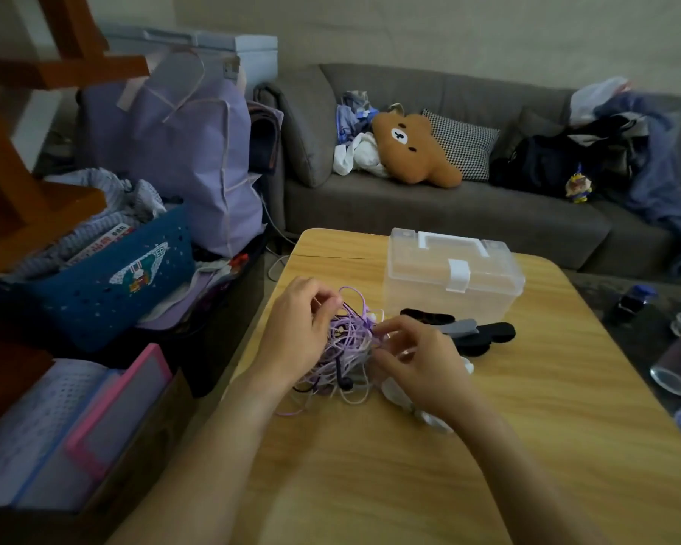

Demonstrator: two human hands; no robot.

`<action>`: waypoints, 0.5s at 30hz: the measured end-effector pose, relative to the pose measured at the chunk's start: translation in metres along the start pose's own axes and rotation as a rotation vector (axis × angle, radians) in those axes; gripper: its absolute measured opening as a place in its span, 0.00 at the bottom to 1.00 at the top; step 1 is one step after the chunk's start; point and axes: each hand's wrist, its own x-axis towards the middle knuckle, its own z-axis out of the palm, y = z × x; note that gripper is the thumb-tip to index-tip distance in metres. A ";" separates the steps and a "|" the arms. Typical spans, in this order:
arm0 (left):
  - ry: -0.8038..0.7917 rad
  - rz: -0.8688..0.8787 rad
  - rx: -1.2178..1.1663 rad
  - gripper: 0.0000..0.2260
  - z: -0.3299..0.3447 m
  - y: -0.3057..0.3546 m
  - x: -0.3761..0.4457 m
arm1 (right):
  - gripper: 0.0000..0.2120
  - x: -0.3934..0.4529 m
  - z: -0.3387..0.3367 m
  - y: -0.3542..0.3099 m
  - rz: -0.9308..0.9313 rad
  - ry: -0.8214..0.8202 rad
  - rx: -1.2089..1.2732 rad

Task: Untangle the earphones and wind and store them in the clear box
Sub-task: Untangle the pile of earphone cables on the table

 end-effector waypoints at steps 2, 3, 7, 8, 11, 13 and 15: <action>0.001 -0.026 0.028 0.04 0.005 0.000 0.000 | 0.13 -0.002 -0.001 0.004 -0.002 0.059 0.063; 0.000 -0.033 0.051 0.04 0.006 0.001 -0.001 | 0.14 -0.002 -0.001 0.004 0.001 0.092 0.104; -0.133 0.135 0.215 0.20 0.006 0.014 -0.011 | 0.16 0.003 -0.006 0.000 0.092 0.195 0.417; -0.189 0.204 0.266 0.22 0.008 0.017 -0.015 | 0.16 0.004 -0.009 -0.001 0.138 0.193 0.545; -0.331 0.311 0.389 0.24 0.020 0.013 -0.027 | 0.16 0.006 -0.016 -0.004 0.270 0.130 0.881; -0.329 0.304 0.408 0.20 0.025 0.006 -0.028 | 0.14 0.008 -0.021 -0.006 0.330 0.100 0.994; -0.272 0.273 0.393 0.15 0.026 -0.001 -0.026 | 0.11 0.010 -0.027 -0.007 0.351 0.071 1.026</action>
